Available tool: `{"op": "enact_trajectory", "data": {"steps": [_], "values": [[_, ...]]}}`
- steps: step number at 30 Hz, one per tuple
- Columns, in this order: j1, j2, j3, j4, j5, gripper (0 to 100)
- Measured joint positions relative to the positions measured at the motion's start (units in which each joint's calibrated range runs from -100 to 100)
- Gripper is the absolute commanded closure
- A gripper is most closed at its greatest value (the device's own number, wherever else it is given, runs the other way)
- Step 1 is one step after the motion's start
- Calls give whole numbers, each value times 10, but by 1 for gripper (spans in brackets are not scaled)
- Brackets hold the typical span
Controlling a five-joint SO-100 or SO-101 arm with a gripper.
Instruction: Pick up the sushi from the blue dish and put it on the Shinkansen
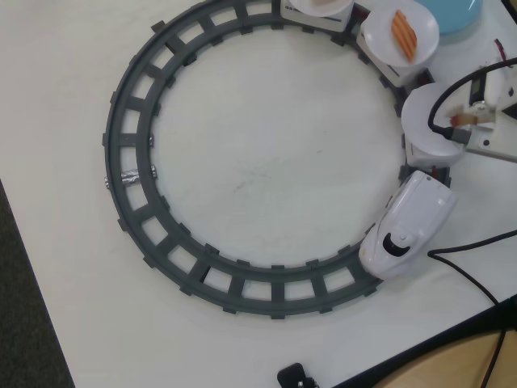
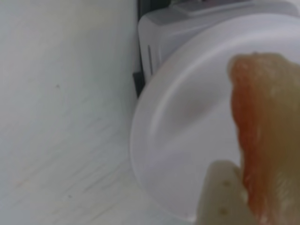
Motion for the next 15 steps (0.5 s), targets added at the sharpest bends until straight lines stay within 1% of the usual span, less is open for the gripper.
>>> {"op": "enact_trajectory", "data": {"steps": [3, 11, 15], "values": [[3, 33, 0, -8, 0, 98], [-47, 61, 1, -11, -3, 98], [-59, 62, 1, -11, -3, 95]]}}
